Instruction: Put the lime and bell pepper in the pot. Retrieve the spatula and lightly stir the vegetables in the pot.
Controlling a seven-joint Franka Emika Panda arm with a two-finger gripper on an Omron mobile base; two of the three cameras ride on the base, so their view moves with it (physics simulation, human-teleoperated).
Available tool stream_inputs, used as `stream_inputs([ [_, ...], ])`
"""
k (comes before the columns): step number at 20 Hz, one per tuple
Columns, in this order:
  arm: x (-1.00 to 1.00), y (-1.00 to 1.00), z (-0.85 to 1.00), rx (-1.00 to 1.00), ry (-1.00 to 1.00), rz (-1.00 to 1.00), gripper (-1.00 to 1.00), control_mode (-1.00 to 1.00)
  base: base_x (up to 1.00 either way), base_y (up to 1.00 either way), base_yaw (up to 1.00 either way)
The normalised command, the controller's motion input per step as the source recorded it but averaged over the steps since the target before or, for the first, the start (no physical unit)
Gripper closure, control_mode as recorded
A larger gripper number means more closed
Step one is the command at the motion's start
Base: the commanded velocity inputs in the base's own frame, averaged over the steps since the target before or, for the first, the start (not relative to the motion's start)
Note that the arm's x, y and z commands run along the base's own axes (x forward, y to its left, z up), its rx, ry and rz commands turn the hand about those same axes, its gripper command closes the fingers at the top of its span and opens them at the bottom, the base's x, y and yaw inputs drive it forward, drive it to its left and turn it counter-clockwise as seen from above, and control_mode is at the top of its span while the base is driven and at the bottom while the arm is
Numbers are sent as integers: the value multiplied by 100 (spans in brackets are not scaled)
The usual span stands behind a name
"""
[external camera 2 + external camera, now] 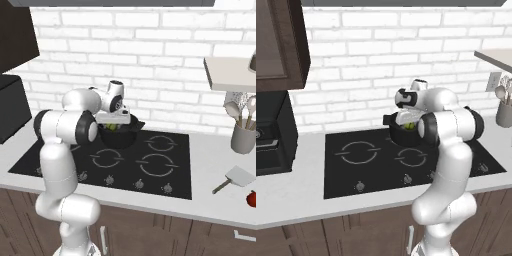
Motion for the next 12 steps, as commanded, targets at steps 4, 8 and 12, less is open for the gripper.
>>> stream_inputs([
  [4, 1, 0, -17, 0, 2, 0, 100, -100, 0, 0, 0],
  [8, 0, 0, -1, 0, 0, 0, -100, -100, 0, 0, 0],
  [12, -1, 0, 2, 0, 0, 0, -100, -100, 0, 0, 0],
])
